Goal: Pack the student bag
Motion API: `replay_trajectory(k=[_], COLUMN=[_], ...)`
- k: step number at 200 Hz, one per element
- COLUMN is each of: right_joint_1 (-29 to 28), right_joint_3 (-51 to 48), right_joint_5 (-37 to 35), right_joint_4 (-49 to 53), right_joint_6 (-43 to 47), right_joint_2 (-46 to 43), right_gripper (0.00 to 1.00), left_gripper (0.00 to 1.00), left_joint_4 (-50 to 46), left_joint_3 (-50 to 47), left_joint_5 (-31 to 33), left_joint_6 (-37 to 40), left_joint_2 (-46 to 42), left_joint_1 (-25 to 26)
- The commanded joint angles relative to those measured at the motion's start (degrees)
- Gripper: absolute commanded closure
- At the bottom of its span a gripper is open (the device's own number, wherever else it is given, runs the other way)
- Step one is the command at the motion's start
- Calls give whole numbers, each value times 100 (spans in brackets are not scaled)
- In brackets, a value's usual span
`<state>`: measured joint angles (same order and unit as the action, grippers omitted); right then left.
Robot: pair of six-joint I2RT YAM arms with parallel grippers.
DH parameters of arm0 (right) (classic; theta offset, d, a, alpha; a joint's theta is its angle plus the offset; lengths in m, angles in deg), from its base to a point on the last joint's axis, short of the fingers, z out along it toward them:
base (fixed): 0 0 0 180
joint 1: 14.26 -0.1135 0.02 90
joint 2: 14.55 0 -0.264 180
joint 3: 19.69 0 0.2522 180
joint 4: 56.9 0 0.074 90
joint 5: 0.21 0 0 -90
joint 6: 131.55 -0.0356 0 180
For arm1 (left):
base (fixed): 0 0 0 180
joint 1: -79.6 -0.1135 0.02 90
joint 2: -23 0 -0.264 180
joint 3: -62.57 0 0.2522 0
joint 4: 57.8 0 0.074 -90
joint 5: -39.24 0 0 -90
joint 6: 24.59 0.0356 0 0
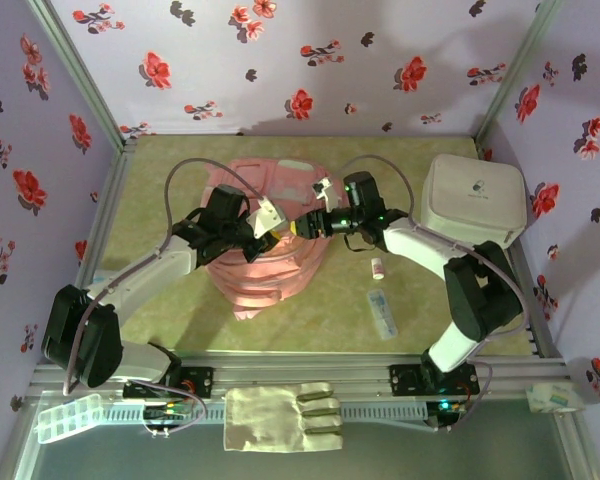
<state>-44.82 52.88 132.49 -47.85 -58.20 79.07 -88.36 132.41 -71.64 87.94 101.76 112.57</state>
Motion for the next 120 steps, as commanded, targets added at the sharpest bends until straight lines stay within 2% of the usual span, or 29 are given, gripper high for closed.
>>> replay_trajectory(k=[1,33,54,65,98,120], right_joint_1=[-98,-99,-112,-125,-143,-143], right_joint_3=[-176,-174,-113,-25,139,-38], right_joint_5=[269,54,-33,-46,8,-38], right_joint_4=[213,427,696,888,1355,1117], right_joint_6=[310,509,861,1076,1479,1428], right_joint_2=[-114,-77,-21,31,96,-37], right_gripper=[48,43,33,31,31,41], left_gripper=[100,100,100,100,100,100], left_joint_4=[363,327,322,364,395,359], left_joint_3=[51,53,45,29,27,18], left_joint_5=[-30,-39,-39,-39,-30,-30], left_joint_6=[-209,-207,-188,-196,-212,-213], left_joint_2=[-124,-142,-168,-185,-216,-188], left_joint_1=[-107,-106,-107,-105,-115,-124])
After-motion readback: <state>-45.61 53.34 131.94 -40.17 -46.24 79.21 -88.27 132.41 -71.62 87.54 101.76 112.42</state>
